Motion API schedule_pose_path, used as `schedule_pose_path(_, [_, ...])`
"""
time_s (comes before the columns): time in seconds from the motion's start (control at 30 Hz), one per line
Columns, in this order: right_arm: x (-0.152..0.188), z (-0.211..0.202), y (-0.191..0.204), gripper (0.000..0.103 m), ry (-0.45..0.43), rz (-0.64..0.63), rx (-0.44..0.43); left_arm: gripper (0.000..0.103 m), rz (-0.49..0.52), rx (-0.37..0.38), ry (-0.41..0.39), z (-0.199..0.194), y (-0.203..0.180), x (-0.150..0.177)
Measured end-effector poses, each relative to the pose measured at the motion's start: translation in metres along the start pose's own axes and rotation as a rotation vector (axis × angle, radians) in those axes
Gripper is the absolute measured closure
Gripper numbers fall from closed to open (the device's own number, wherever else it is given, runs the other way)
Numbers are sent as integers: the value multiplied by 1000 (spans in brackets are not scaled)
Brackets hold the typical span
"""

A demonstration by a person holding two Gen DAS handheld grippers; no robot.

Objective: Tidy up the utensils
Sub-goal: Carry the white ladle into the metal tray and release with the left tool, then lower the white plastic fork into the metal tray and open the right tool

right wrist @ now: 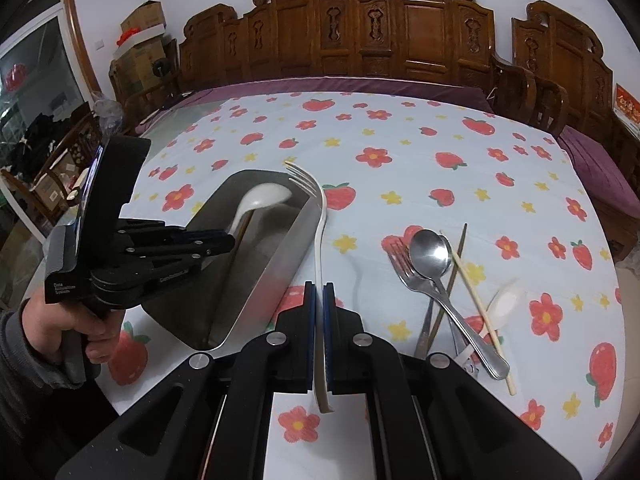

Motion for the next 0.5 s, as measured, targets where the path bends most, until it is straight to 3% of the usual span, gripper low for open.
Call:
schedule_pose_path(0.2, [0, 7, 6, 98, 8, 2, -3, 94, -1, 11, -8, -4, -1, -3])
schedule_pose_path(0.5, [-6, 21, 30, 98, 14, 2, -36, 89, -5, -19, -107, -42, 21, -21])
Point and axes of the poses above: each gripper's, at about its wrist camera, not at the fingertips, and z roughly the way its jaws point, y to its left, x to its underside, the point moved 6 cm from there along z, roughly the way its jaws point, and after that the axes turned 13 degrees about -y, right-handed, at the moved point
